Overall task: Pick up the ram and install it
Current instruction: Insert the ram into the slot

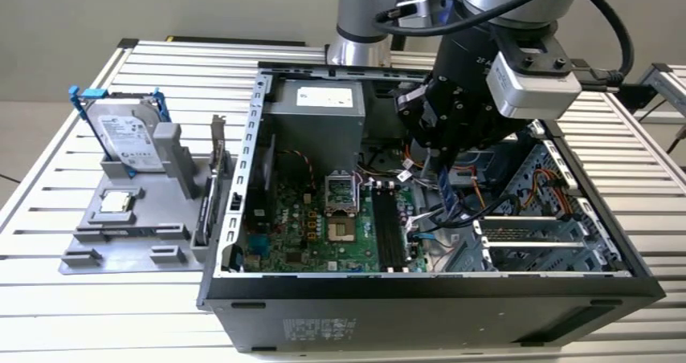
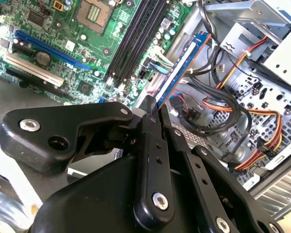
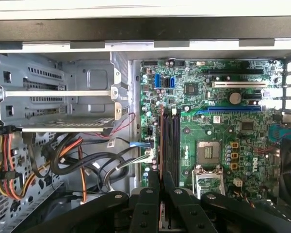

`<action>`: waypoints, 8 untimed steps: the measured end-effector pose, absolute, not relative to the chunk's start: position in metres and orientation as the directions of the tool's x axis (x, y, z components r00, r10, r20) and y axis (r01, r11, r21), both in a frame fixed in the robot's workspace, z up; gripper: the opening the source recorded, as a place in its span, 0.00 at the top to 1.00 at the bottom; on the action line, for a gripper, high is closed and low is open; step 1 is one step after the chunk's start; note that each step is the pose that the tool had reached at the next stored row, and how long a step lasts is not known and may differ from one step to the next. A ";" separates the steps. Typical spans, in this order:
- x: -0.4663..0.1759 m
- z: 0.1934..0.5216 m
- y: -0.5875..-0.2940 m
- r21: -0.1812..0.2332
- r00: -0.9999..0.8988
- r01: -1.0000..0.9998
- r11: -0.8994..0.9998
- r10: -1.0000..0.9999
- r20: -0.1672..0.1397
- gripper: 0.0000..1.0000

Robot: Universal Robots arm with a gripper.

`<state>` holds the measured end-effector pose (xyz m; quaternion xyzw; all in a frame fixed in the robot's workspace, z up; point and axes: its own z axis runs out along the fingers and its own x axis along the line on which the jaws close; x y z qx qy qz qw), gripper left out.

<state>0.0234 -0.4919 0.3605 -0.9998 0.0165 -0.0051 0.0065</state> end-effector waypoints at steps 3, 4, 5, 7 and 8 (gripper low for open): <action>0.023 0.356 -0.492 -0.013 0.999 -0.034 -0.999 -0.035 0.010 1.00; 0.023 0.355 -0.492 -0.013 0.999 -0.035 -0.999 -0.035 0.010 1.00; 0.023 0.354 -0.492 -0.013 0.999 -0.035 -0.999 -0.035 0.010 1.00; 0.023 0.352 -0.492 -0.013 0.999 -0.036 -0.999 -0.036 0.010 1.00; 0.023 0.352 -0.492 -0.013 0.999 -0.036 -0.999 -0.036 0.010 1.00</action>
